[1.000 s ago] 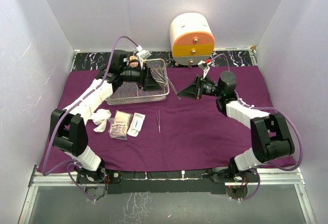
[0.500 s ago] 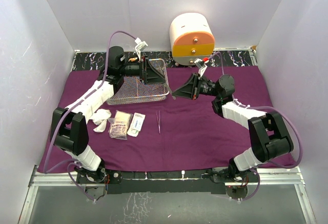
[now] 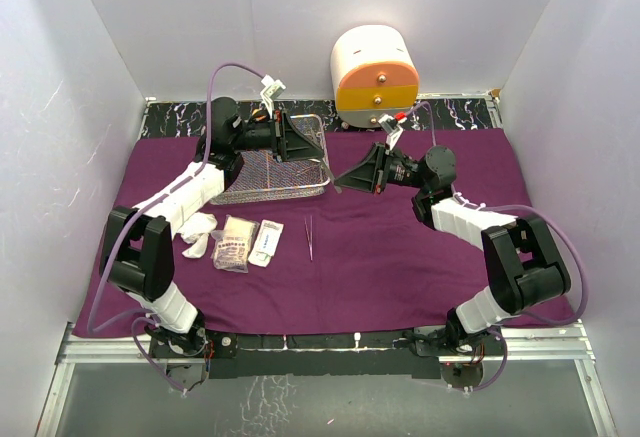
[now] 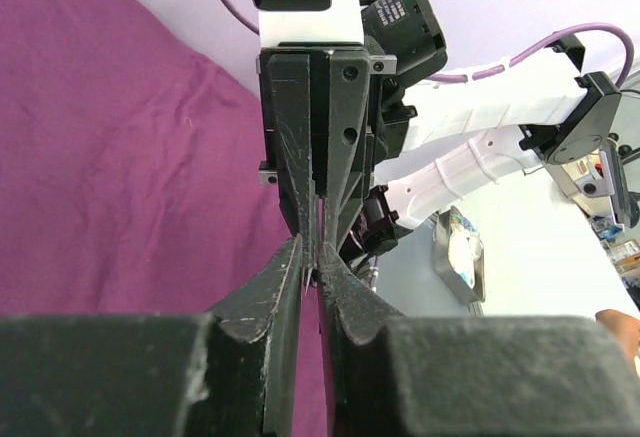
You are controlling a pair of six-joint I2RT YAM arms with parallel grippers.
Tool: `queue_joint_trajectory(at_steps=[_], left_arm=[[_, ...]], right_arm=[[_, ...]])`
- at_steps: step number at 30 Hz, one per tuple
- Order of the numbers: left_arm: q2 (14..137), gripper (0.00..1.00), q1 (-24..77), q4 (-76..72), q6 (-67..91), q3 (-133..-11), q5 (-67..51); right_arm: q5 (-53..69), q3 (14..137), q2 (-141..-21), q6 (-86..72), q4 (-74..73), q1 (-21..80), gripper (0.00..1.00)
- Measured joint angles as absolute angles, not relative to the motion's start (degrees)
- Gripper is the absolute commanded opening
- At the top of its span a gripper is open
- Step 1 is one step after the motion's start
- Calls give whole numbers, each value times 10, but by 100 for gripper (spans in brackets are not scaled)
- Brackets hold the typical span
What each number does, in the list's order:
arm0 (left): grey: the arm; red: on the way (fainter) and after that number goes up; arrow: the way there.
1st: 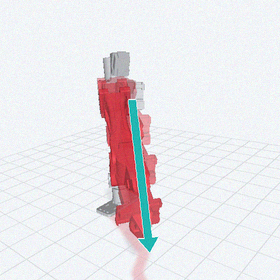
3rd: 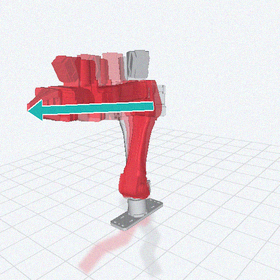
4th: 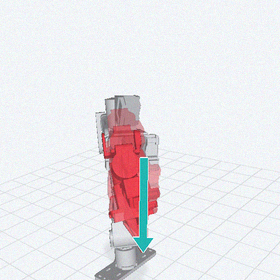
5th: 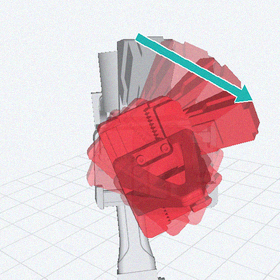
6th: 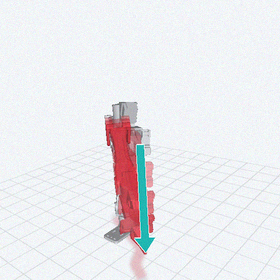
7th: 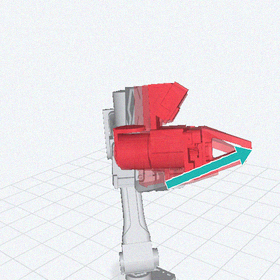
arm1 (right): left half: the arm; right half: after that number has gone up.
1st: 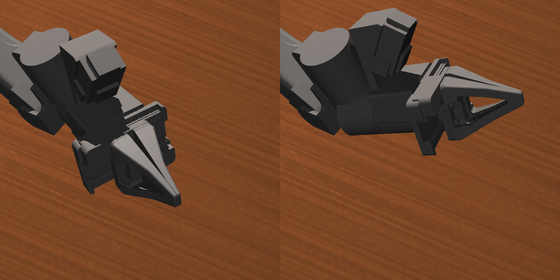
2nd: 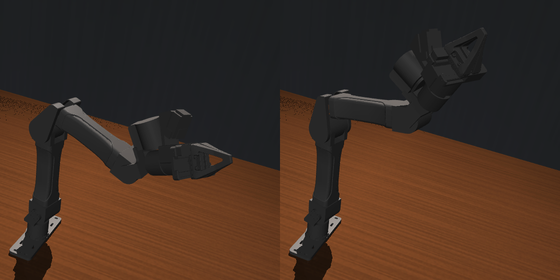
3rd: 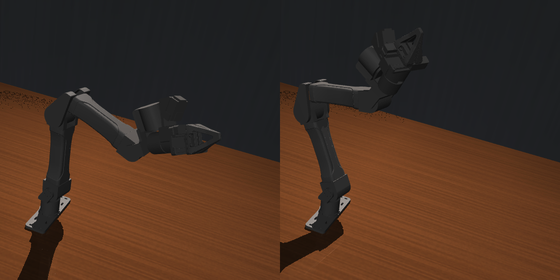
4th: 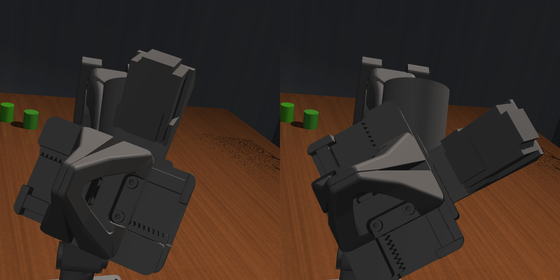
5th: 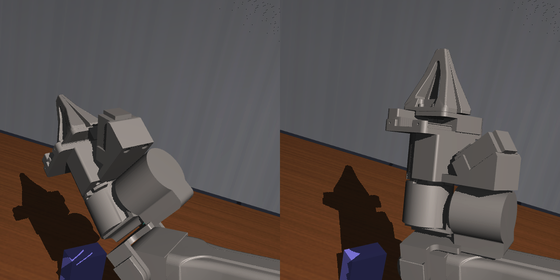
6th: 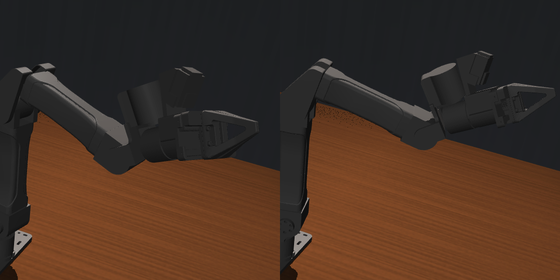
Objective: Open and lay out the surgical kit
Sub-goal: Place the medical item in the surgical kit.
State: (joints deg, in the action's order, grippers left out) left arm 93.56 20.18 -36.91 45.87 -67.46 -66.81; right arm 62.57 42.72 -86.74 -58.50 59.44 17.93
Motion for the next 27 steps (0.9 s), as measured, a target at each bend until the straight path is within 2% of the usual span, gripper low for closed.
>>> queue_joint_trajectory(at_steps=[3,8,13,21,27], left_arm=[[936,0,202,-377,468,-673,-668],[936,0,202,-343,448,-670,-657],[936,0,211,-183,355,-682,-607],[947,0,269,70,247,-724,-480],[1005,0,310,192,227,-734,-398]], right_arm=[[624,427,-867,-578,593,179,7],[623,427,-867,-536,561,179,22],[627,432,-862,-430,449,171,31],[597,462,-812,-156,171,125,33],[567,462,-787,-41,66,69,30]])
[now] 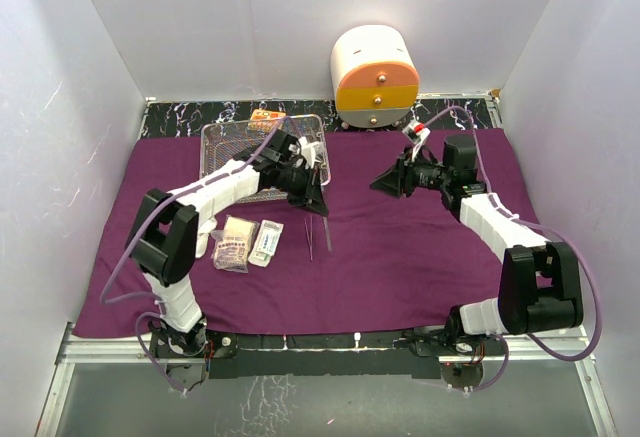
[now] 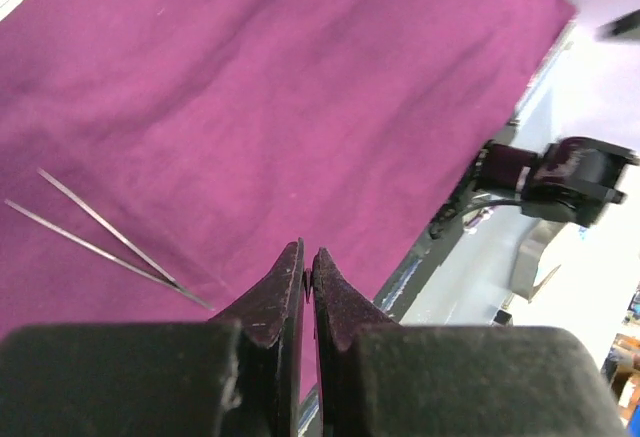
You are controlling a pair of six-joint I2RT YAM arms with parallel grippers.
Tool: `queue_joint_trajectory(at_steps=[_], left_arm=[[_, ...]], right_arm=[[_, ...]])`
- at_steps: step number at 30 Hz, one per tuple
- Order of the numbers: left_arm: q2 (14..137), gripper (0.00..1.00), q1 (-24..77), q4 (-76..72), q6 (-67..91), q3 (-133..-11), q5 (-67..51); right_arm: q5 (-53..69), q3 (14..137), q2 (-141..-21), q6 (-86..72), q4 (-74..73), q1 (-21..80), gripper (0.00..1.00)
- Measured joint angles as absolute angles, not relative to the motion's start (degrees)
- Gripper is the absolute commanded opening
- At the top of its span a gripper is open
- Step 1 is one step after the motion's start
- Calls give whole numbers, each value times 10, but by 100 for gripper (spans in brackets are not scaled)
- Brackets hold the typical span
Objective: Open and lay out the surgical kit
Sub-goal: Place the medical item in the surgical kit.
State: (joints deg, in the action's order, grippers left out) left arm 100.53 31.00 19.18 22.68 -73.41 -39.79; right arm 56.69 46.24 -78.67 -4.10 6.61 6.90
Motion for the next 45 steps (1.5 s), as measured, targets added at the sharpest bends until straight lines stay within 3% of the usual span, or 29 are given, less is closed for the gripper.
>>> queue_joint_trajectory(at_steps=[24,34,45], left_arm=[[1155,0,327,306,210,-824,-313],[1167,12,330,303,218,-825,-308],[1180,16,331,289,234,-826,-309]], right_arm=[[539,462,-784,23,14,32,27],[539,462,-784,32,2,32,27],[538,462,-784,34,1,29,27]])
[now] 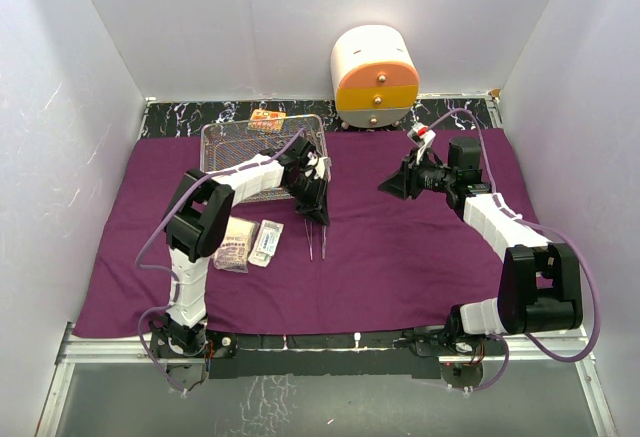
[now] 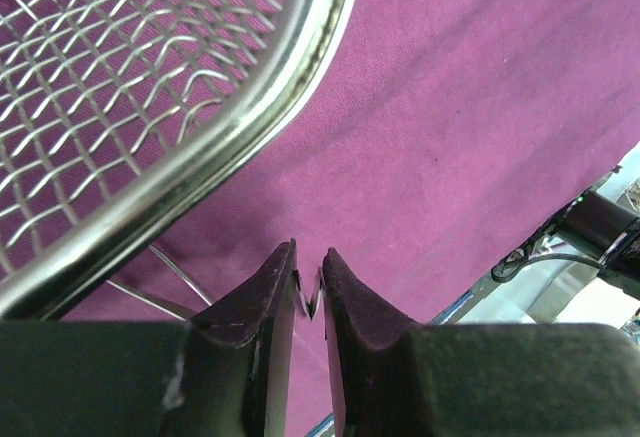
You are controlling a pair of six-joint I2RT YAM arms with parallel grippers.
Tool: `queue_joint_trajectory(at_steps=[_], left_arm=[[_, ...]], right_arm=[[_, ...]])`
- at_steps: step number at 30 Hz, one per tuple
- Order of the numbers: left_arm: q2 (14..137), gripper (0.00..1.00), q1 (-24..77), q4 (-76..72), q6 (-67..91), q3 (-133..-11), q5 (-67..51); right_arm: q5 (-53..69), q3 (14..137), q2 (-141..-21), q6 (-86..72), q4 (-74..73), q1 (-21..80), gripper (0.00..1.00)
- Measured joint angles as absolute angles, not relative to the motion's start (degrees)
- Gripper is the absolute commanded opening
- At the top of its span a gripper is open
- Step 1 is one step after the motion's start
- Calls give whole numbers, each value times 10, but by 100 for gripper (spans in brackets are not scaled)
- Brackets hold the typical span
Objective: Open and lay out the surgical kit
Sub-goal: Place the medical item in the surgical kit.
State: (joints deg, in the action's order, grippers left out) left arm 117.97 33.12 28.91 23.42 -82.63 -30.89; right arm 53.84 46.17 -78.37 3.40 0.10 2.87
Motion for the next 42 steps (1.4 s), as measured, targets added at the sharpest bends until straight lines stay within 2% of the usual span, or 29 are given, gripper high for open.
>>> queue_joint_trajectory(at_steps=[9,21,42], left_arm=[[1181,20,333,282,238,-828,-309],[1180,19,336,264,231,-821,-296],[1144,18,371,230,217,-761,-197]], right_arm=[[539,462,-784,37,1,29,27],[539,462,-784,43,0,29,23],[538,462,-788,45,0,29,22]])
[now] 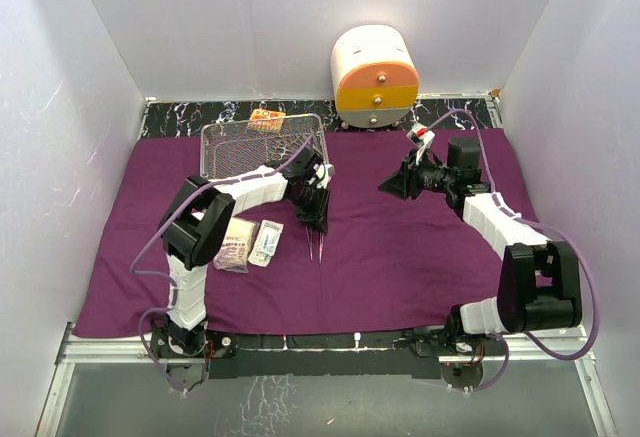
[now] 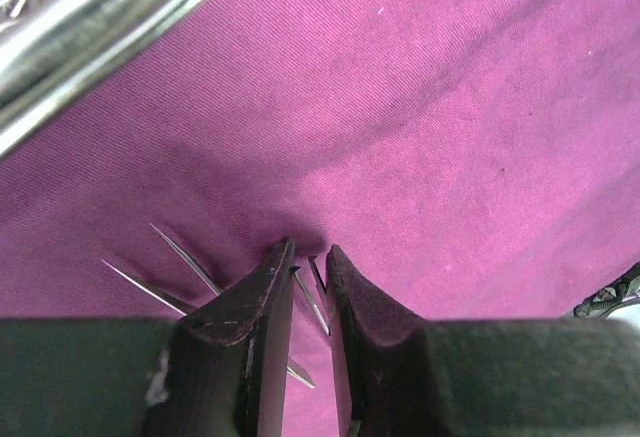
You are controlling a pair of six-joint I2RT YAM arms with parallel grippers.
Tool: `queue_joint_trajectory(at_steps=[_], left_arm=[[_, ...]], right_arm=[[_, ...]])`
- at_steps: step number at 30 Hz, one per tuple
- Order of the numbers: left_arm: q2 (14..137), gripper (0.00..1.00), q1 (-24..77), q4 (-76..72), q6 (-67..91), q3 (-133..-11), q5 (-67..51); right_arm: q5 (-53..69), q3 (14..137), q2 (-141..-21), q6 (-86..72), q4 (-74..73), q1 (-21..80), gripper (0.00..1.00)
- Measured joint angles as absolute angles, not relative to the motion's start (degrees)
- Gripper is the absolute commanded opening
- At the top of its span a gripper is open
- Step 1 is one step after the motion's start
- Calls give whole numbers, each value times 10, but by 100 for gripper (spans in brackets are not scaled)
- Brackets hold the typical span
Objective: Open and lay out the surgical kit
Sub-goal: Place the medical item in the surgical kit.
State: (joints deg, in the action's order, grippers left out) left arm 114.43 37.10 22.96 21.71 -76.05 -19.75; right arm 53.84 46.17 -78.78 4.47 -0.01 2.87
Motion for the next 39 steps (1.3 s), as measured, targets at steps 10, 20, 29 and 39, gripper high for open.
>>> queue_joint_trajectory(at_steps=[10,20,29,39], left_arm=[[1144,18,373,222,251,-758,-189],[1142,18,392,214,289,-762,-138],[1135,17,403,215,301,-760,-94],[1124,18,405,209,306,-747,-67]], right_arm=[[537,462,-791,45,0,29,22],[537,462,-791,47,0,29,22],[537,462,-791,49,-1,29,22],[537,462,-791,51,-1,29,22]])
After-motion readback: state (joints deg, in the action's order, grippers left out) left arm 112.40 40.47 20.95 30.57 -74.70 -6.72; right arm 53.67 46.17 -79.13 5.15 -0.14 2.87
